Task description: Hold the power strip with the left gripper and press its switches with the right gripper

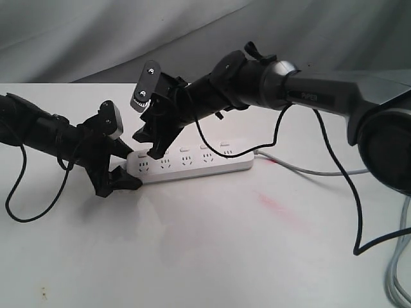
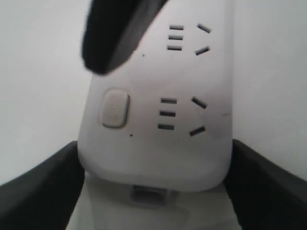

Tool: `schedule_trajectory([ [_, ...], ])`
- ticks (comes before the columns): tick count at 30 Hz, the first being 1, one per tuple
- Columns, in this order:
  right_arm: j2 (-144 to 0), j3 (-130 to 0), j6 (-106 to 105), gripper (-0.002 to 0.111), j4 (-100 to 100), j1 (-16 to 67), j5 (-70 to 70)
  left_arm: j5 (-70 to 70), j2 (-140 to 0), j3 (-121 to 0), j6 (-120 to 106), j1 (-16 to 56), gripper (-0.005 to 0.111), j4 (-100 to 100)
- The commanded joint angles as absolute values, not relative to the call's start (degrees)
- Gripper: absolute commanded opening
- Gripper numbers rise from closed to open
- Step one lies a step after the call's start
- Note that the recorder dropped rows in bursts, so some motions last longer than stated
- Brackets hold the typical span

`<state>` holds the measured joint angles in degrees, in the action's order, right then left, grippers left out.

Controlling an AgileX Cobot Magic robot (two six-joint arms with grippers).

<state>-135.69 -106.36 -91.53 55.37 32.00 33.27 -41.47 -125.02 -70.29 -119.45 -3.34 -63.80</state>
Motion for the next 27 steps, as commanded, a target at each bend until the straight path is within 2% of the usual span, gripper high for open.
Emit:
schedule_trajectory([
  [1,-136.56,-106.72,-93.01,0.046,56.51,33.38,29.69,-40.79,-125.46,-70.33,-119.97,-3.34,0.058,-62.64],
  [27,-138.35,-106.72,-94.68,0.046,54.98,34.24,25.36,-40.79,-125.46,-70.33,-119.97,-3.34,0.058,-62.64],
])
